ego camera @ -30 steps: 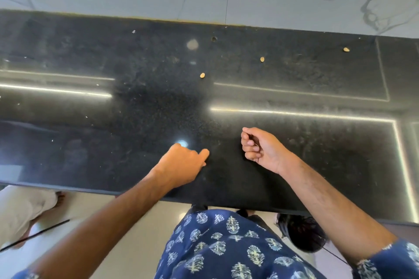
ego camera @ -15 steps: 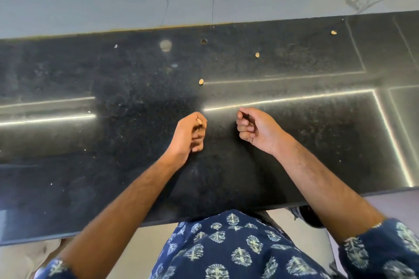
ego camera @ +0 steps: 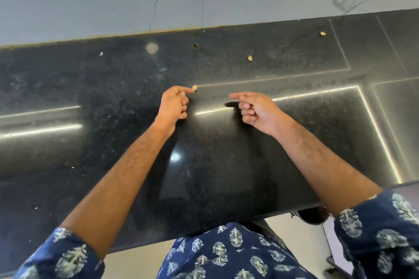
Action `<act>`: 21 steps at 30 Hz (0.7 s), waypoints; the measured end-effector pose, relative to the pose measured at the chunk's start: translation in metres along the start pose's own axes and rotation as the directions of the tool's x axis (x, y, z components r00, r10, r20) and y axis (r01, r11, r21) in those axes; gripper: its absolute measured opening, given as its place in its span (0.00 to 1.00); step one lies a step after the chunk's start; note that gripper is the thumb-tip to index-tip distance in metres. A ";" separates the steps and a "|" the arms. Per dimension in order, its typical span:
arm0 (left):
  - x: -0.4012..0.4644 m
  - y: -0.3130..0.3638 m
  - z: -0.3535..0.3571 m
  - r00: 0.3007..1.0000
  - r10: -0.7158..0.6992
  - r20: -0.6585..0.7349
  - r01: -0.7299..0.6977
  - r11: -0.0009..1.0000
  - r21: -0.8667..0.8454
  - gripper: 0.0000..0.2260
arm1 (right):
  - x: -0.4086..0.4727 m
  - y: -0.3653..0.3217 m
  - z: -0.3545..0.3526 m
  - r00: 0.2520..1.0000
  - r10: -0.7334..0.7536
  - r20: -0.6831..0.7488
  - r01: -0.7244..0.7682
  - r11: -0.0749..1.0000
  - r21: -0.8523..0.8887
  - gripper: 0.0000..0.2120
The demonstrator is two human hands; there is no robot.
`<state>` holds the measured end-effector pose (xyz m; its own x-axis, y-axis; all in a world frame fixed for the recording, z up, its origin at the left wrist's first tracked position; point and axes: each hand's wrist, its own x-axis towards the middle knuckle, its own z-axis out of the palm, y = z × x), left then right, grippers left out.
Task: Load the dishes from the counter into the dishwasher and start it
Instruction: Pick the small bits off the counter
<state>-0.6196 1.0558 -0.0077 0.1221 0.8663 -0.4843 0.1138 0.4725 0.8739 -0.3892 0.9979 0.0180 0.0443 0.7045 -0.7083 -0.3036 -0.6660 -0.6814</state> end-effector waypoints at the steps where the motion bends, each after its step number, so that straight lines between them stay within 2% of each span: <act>1: 0.008 0.004 -0.001 0.996 0.079 -0.043 -0.067 0.973 0.221 0.14 | 0.007 -0.008 -0.001 0.998 -0.036 -0.050 0.032 0.996 -0.078 0.14; 3: 0.019 0.013 -0.001 0.972 0.234 -0.036 -0.170 0.797 0.579 0.09 | 0.022 -0.024 -0.001 0.980 -0.126 -0.152 0.080 0.958 -0.277 0.13; 5: 0.026 0.019 0.003 0.953 0.294 0.068 -0.239 0.601 0.762 0.13 | 0.036 -0.042 -0.004 0.935 -0.283 -0.215 0.122 0.823 -0.554 0.09; 6: 0.029 0.021 0.006 0.946 0.296 0.129 -0.265 0.484 0.834 0.17 | 0.044 -0.051 -0.007 0.901 -0.372 -0.225 0.122 0.713 -0.690 0.07; 8: 0.033 0.026 0.012 0.939 0.272 0.211 -0.281 0.254 0.925 0.22 | 0.059 -0.067 -0.012 0.835 -0.500 -0.232 0.066 0.509 -0.858 0.12; 9: 0.036 0.027 0.015 0.938 0.255 0.233 -0.282 0.176 0.943 0.23 | 0.066 -0.075 -0.013 0.812 -0.533 -0.238 0.024 0.438 -0.899 0.16; 11: 0.038 0.029 0.018 0.934 0.235 0.269 -0.297 0.094 0.950 0.19 | 0.077 -0.087 -0.015 0.784 -0.581 -0.218 -0.064 0.273 -0.960 0.20; 15: 0.037 0.029 0.023 0.928 0.222 0.299 -0.328 0.109 0.938 0.11 | 0.094 -0.093 -0.023 0.825 -0.563 -0.053 -0.128 -0.094 -0.987 0.22; 17: 0.034 0.026 0.024 0.935 0.236 0.265 -0.308 0.171 0.936 0.11 | 0.101 -0.089 -0.024 0.831 -0.556 0.026 -0.094 -0.186 -0.978 0.19; 18: 0.030 0.025 0.026 0.938 0.243 0.247 -0.305 0.244 0.921 0.12 | 0.103 -0.087 -0.024 0.827 -0.560 0.054 -0.080 -0.213 -0.974 0.17; 19: 0.027 0.023 0.029 0.945 0.242 0.219 -0.297 0.362 0.883 0.13 | 0.103 -0.085 -0.026 0.818 -0.570 0.081 -0.069 -0.236 -0.969 0.16; 21: 0.020 0.024 0.040 0.970 0.203 0.132 -0.237 0.681 0.693 0.13 | 0.104 -0.082 -0.031 0.791 -0.598 0.131 -0.048 -0.275 -0.960 0.12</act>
<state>-0.5745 1.0777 0.0019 0.2718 0.9152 -0.2974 0.7319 0.0041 0.6814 -0.3298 1.1183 -0.0058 0.0915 0.9874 -0.1288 0.9953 -0.0864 0.0444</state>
